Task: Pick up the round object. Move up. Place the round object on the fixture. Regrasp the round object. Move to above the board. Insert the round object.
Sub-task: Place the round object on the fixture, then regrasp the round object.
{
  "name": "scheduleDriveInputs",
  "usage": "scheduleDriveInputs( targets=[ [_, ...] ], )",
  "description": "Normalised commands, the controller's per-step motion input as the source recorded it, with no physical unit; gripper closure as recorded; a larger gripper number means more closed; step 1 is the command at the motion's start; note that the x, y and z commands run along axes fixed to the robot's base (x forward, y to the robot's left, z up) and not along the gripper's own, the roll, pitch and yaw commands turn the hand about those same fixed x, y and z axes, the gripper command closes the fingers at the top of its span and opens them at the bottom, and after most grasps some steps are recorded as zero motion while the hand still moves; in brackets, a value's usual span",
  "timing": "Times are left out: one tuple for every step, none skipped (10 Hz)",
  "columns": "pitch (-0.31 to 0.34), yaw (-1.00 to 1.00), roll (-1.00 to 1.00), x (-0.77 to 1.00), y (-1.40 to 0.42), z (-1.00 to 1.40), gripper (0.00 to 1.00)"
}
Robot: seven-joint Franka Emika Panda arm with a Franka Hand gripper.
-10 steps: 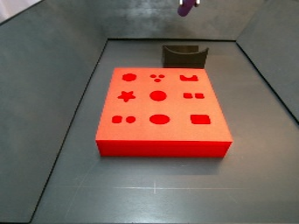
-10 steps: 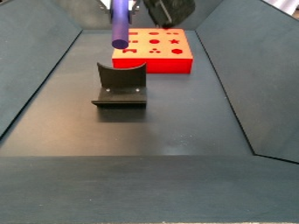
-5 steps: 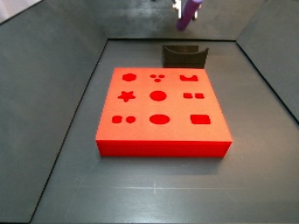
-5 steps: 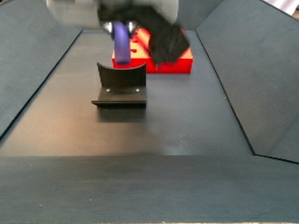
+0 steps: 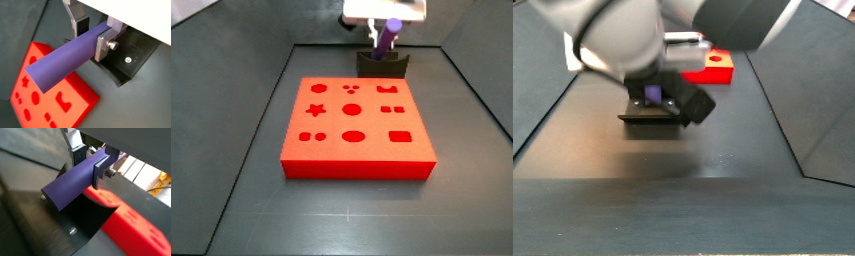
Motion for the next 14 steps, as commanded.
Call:
scheduleDriveInputs(
  targets=[
    [-0.026, -0.18, -0.15, 0.12, 0.09, -0.56, 1.00],
    [-0.051, -0.15, -0.15, 0.11, 0.07, -0.37, 1.00],
    [-0.066, -0.12, -0.14, 0.09, 0.06, -0.23, 1.00],
    [-0.072, -0.08, -0.13, 0.06, 0.04, -0.18, 1.00],
    [-0.071, -0.06, -0.13, 0.07, 0.03, -0.18, 1.00],
    [-0.070, -0.04, -0.13, 0.07, 0.03, -0.18, 1.00],
    [0.000, 0.00, 0.00, 0.00, -0.50, -0.17, 1.00],
    [0.000, 0.00, 0.00, 0.00, 0.00, 0.00, 0.00],
    [0.008, -0.03, 0.00, 0.00, 0.00, 1.00, 0.00],
    [0.014, -0.03, 0.00, -0.01, 0.00, 1.00, 0.00],
    [0.014, -0.02, 0.01, -0.02, 0.00, 1.00, 0.00],
    [0.015, -0.01, 0.02, -0.03, 0.01, 1.00, 0.00],
    [0.016, -0.01, 0.02, -0.03, 0.01, 1.00, 0.00],
    [0.020, -0.01, 0.03, -0.04, 0.01, 0.88, 0.00]
  ],
)
